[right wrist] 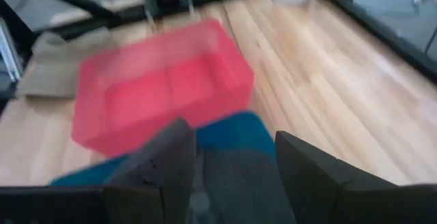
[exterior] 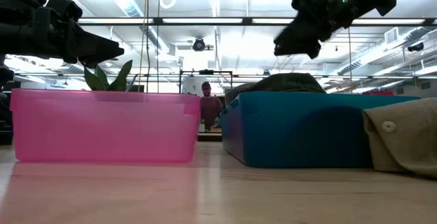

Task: Pick & Place hat
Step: Put the brown cap into the red bin

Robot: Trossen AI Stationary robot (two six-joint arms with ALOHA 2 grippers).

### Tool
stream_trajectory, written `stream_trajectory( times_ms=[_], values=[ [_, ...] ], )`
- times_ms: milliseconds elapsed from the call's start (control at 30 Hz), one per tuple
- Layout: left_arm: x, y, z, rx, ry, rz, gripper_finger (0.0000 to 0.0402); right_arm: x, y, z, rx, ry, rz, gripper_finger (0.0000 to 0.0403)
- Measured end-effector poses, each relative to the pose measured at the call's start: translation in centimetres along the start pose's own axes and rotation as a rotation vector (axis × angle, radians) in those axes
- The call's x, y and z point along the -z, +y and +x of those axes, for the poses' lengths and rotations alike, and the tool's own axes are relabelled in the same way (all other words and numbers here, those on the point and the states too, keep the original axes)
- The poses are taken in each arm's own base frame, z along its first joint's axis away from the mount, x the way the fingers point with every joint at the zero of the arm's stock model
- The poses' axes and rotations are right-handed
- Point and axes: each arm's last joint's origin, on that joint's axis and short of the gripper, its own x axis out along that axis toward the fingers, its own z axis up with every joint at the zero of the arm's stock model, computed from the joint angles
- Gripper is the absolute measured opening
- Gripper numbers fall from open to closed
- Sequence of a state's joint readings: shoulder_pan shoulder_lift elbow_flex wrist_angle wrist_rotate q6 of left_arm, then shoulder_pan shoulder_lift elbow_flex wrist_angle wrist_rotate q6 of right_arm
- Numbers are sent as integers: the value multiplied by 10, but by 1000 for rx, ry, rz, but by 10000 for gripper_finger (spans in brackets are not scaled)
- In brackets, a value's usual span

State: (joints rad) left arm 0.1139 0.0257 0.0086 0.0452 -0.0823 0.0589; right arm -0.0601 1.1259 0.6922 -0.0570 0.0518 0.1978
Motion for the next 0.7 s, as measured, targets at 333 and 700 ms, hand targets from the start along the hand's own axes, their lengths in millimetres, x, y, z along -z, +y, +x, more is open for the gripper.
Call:
stream_trajectory(
  times_ms=[333,700],
  values=[
    [0,0,0,0,0,0,181,-15,17,-3,-218,-120,267,206],
    [0,0,0,0,-3,-1,181,-7,91,-24,-483,-164,332,206]
  ],
)
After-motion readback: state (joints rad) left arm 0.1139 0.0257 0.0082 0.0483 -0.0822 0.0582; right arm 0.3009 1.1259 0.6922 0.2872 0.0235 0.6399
